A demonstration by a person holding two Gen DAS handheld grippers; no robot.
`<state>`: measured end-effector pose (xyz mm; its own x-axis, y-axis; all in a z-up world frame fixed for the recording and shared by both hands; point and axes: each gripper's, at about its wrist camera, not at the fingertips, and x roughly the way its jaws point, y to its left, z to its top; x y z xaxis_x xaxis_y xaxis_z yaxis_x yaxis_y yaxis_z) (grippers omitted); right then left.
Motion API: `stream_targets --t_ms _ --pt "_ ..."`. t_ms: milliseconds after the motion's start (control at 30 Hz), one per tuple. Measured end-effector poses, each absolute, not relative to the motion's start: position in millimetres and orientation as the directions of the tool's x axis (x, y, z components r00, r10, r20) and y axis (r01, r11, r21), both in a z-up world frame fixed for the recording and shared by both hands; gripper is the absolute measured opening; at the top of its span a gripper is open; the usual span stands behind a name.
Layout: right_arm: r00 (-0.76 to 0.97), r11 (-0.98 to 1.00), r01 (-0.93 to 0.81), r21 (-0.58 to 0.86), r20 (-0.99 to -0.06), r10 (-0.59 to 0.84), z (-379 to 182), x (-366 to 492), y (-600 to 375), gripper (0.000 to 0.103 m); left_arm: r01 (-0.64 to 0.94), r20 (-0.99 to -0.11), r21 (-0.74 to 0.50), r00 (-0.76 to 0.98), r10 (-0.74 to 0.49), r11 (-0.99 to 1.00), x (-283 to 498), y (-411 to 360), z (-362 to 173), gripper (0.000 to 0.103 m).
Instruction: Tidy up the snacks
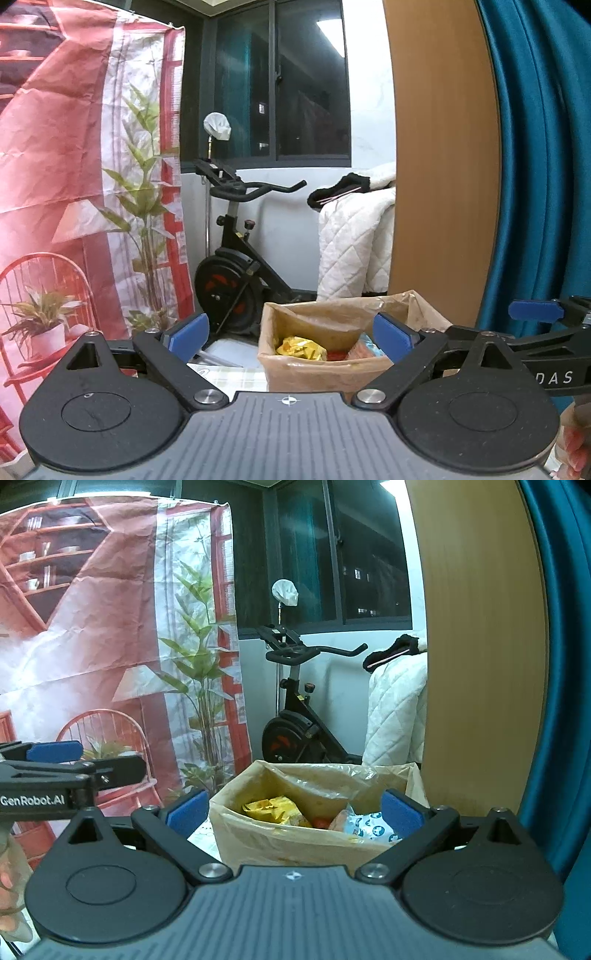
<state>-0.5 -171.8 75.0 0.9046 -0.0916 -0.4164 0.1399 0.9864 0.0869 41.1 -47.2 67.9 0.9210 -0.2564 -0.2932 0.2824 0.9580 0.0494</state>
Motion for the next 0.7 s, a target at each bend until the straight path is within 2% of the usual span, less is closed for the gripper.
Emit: stream_targets --t_ms 700 --pt "0.896 0.976 0.182 0.116 -0.428 -0.116 73.5 -3.4 -179.3 0.101 0.216 -0.323 0.014 0.925 -0.200 0.976 44.2 -45.2 66.9 0.098"
